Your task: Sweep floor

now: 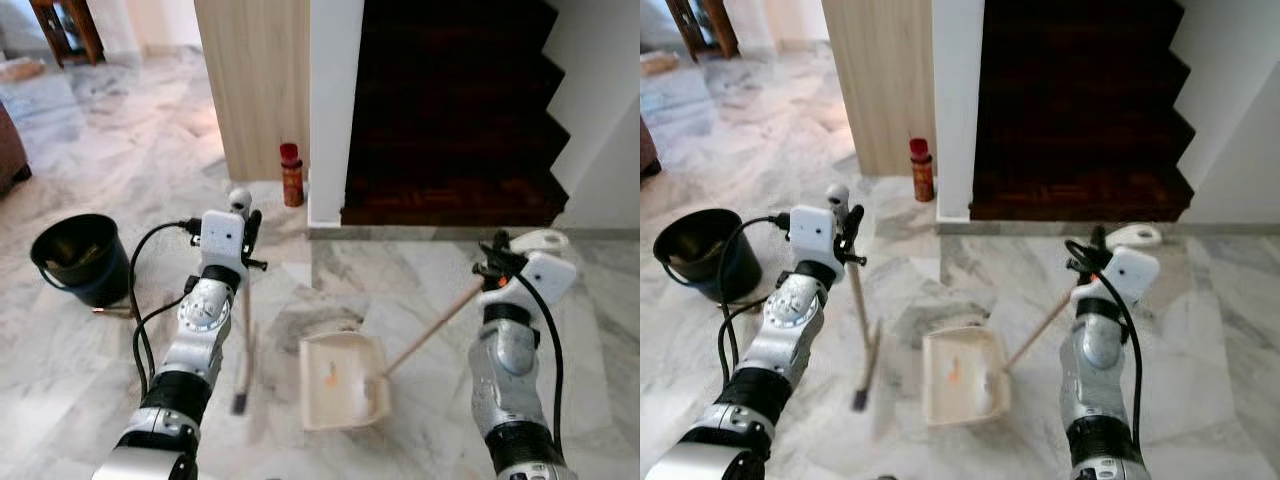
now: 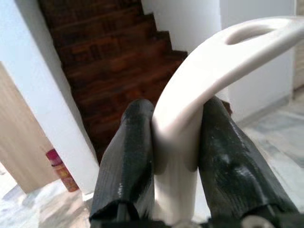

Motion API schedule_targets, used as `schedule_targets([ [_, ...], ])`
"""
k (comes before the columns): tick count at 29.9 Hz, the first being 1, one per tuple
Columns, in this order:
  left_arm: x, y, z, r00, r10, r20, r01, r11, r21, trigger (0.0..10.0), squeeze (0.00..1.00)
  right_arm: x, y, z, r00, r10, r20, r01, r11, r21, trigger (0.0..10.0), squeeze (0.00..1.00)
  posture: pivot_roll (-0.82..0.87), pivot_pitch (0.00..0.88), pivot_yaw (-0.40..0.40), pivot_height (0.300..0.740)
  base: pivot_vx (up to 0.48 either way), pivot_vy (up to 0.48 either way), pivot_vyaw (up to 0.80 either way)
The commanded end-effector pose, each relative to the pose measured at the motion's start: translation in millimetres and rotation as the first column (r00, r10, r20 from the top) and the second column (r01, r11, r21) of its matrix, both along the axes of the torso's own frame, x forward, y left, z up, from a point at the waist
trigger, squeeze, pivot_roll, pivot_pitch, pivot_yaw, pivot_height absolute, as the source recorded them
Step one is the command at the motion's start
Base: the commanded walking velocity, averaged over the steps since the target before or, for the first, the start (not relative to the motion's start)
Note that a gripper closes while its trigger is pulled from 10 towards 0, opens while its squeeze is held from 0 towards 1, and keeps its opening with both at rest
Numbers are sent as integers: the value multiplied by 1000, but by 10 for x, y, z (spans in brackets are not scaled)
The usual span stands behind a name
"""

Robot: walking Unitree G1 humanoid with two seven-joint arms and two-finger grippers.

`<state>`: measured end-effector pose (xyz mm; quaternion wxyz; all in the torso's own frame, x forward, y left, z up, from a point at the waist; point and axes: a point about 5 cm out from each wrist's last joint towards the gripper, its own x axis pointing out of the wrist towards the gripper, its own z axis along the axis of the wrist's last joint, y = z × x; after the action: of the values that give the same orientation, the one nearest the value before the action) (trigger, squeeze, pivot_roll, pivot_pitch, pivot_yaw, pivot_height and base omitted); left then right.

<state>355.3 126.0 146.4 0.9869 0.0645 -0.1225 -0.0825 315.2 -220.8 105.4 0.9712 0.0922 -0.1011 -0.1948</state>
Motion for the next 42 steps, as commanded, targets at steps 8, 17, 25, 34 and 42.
schedule_targets([
  [8,3,-7,149,998,-9,60,11,999,-33,10000,0,64,62,125,999,25,47,-25,1000,3,10000,0,82,0,-12,740,0,0,0],
  [17,7,-33,150,998,-15,54,18,999,-42,10000,0,58,49,124,999,22,48,-22,1000,9,10000,0,78,0,-9,740,0,90,0],
  [25,7,-35,150,999,-14,50,16,999,-40,10000,0,73,66,127,998,41,46,-41,999,9,10000,0,81,0,-13,740,0,279,0],
  [34,12,-27,153,999,-8,47,10,999,-40,10000,0,81,90,115,998,53,38,-54,998,14,10000,0,83,0,-19,740,0,283,0],
  [42,13,-30,156,999,-8,47,10,999,-40,10000,0,90,79,124,998,57,37,-58,998,13,10000,0,85,0,-23,740,0,280,0],
])
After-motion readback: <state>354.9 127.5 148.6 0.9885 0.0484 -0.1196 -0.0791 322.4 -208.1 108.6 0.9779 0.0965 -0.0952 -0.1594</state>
